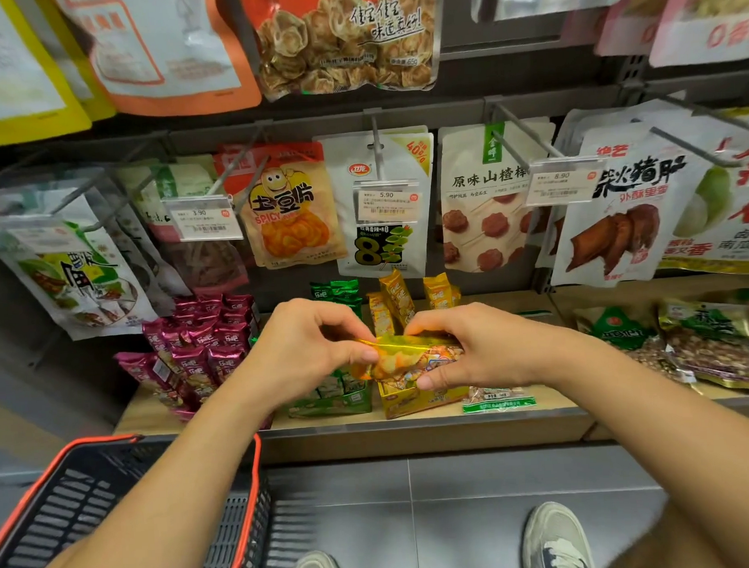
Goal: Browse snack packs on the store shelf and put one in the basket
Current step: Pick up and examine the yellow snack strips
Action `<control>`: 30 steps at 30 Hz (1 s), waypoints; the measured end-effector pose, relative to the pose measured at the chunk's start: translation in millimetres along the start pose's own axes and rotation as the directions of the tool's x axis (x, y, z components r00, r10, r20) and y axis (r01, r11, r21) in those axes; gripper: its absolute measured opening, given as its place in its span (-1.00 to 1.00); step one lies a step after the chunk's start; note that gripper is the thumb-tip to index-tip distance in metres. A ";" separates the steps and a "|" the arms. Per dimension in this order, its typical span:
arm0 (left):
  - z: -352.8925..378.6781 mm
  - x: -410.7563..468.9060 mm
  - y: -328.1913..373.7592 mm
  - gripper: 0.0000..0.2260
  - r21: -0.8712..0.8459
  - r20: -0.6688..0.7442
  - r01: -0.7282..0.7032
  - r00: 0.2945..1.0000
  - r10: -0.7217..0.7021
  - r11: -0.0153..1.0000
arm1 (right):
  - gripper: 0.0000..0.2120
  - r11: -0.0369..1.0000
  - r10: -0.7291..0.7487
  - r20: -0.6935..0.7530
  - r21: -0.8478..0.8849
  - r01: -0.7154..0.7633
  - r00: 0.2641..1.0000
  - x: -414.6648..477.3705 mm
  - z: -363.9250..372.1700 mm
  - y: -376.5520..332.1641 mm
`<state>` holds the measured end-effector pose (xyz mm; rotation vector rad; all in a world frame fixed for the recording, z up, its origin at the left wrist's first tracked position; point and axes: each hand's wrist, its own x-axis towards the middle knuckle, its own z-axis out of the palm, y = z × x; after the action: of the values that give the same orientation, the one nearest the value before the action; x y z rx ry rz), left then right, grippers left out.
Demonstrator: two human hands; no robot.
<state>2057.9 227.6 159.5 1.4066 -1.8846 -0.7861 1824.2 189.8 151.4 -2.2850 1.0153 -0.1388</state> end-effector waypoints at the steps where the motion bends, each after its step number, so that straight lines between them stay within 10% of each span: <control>1: -0.3 0.2 -1.0 -0.90 0.034 0.008 -0.013 1.000 0.013 0.999 | -0.58 0.999 0.036 0.036 -0.032 -0.035 0.999 -0.6 -1.5 1.3; 6: -7.1 1.5 -10.3 -0.77 0.184 0.015 -0.045 0.999 0.043 0.982 | -0.55 0.954 0.273 0.169 -0.175 -0.244 0.947 -14.4 -22.5 17.2; 12: -13.7 5.8 -25.7 -0.76 0.318 0.015 0.022 0.999 -0.028 0.948 | -0.51 0.951 0.306 0.026 0.045 -0.307 0.952 -45.4 -50.8 34.3; 18: 11.9 10.1 -24.1 -0.83 0.483 0.233 0.027 0.959 -0.159 0.875 | -0.63 0.773 0.340 -0.291 0.628 -0.090 0.894 -47.0 -44.2 46.1; 25: 64.3 13.8 -26.1 -0.77 0.635 0.408 -0.215 0.909 -0.086 0.742 | -0.80 0.581 0.352 -0.316 0.811 0.059 0.881 -46.0 -39.2 51.8; 30: 84.8 16.6 -31.6 -0.78 0.456 0.346 -0.144 0.938 -0.026 0.878 | -0.86 0.529 0.485 -0.306 0.849 0.004 0.819 -38.7 -36.0 60.3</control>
<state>2005.7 210.8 85.7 1.5610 -2.5132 -0.5828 1746.9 168.2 150.7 -1.1919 1.1839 -0.9531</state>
